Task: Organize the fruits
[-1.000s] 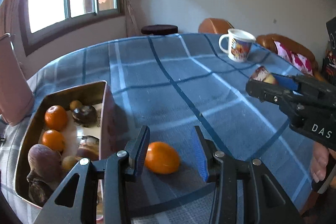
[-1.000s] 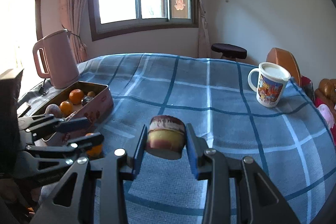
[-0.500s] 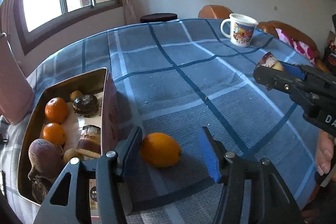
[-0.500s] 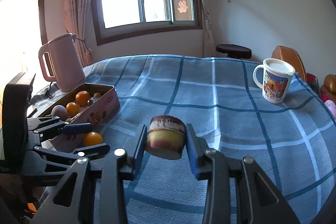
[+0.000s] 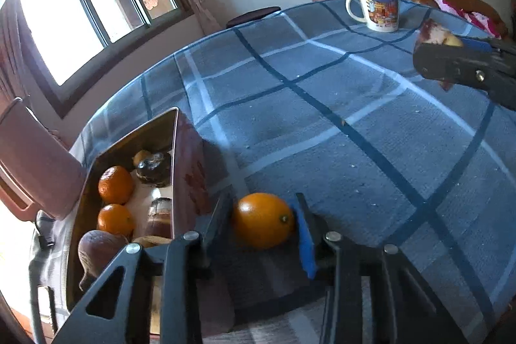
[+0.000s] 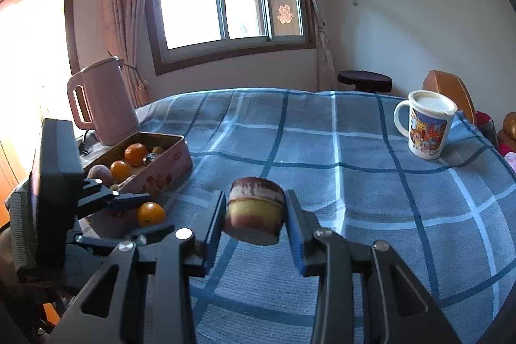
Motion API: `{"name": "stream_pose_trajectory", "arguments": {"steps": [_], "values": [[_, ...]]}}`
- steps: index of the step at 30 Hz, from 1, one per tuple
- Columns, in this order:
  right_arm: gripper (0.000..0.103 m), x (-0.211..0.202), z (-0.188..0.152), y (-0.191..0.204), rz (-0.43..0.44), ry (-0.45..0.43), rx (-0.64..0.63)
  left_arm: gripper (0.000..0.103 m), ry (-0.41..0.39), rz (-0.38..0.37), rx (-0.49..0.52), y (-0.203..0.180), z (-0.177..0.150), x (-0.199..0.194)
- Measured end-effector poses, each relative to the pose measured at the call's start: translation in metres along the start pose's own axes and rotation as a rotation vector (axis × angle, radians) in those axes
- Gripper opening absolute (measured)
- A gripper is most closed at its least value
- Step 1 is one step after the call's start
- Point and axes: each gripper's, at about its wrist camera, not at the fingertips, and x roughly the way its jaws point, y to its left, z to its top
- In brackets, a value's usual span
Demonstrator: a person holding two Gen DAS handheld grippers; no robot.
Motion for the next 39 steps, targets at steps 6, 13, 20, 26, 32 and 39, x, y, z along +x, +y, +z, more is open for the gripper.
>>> {"name": "stream_pose_trajectory", "arguments": {"steps": [6,13,20,26,32,39], "values": [[0.039,-0.001,0.003,0.002,0.003,-0.003,-0.007,0.038,-0.039,-0.06,-0.048,0.006,0.0,-0.011],[0.039,0.002,0.014,0.017,0.016,-0.006,-0.041,0.038,-0.158,-0.065,-0.153,0.037,0.005,-0.043],[0.039,0.013,0.037,0.053,0.067,-0.02,-0.103,0.038,-0.24,0.016,-0.282,0.089,0.002,-0.063],[0.039,0.031,0.053,0.092,0.112,-0.012,-0.168,0.038,-0.233,0.058,-0.364,0.125,-0.014,-0.057],[0.039,0.055,0.052,0.129,0.16,0.022,-0.219,0.039,-0.226,0.052,-0.4,0.137,-0.028,-0.051],[0.039,0.084,0.041,0.158,0.174,0.071,-0.268,0.039,-0.217,0.039,-0.42,0.145,-0.043,-0.05]]}}
